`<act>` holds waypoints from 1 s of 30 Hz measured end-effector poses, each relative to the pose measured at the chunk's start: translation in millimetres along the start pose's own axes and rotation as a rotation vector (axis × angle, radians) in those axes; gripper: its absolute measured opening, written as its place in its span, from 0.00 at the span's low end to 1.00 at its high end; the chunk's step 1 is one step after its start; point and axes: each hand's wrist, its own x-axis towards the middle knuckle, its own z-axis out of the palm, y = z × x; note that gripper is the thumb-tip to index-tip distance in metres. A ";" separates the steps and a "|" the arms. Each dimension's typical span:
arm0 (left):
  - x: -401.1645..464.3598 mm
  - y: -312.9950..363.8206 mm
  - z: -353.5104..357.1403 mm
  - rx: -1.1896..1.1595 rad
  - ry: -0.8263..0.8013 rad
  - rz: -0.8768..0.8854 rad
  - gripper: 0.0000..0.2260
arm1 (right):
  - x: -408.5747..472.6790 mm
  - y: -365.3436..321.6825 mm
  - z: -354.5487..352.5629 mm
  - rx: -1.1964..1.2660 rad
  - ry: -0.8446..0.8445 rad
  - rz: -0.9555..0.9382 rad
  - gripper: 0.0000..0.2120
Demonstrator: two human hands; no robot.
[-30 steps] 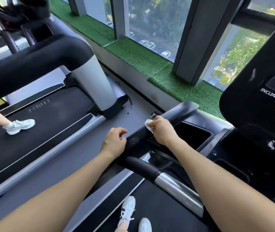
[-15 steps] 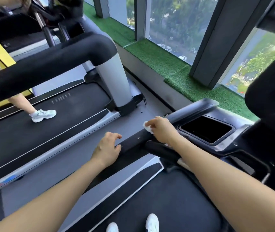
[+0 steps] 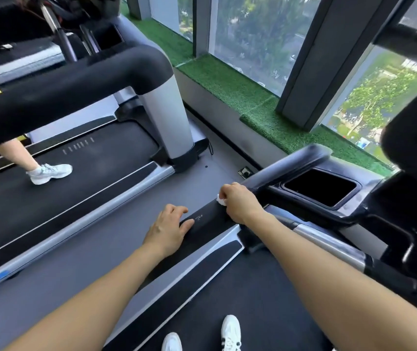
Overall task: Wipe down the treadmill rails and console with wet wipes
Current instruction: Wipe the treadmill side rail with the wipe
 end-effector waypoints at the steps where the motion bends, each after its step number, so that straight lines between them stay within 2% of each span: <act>1: 0.7 -3.1 2.0 0.011 -0.007 0.018 0.18 | -0.1 2.8 -1.8 -0.004 0.009 -0.005 0.14; 5: -1.1 -14.5 10.7 0.021 -0.002 0.025 0.19 | 8.9 31.7 -14.3 -0.021 0.118 0.111 0.11; 8: -3.6 -17.4 15.0 0.048 0.058 0.059 0.20 | 10.7 32.3 -12.8 0.005 0.224 0.206 0.11; 13: -6.5 -16.4 15.8 0.041 0.161 0.123 0.18 | -7.7 -37.3 27.8 0.032 0.106 -0.033 0.10; 15: -10.1 -15.5 16.2 0.024 0.207 0.166 0.18 | -8.3 -41.5 29.0 0.028 0.065 -0.085 0.10; 18: -14.7 -14.0 15.8 -0.002 0.258 0.197 0.13 | 3.4 -7.5 8.8 -0.006 0.072 -0.025 0.11; 21: -16.7 -12.7 15.5 -0.017 0.274 0.205 0.12 | 14.0 26.6 -9.8 -0.002 0.188 0.111 0.10; 23: -16.5 -12.6 15.8 -0.018 0.283 0.212 0.12 | 14.0 23.0 -6.2 0.011 0.226 0.150 0.11; 30: -17.9 -10.9 15.6 -0.028 0.287 0.198 0.11 | -9.8 -27.7 29.3 0.055 0.101 -0.070 0.11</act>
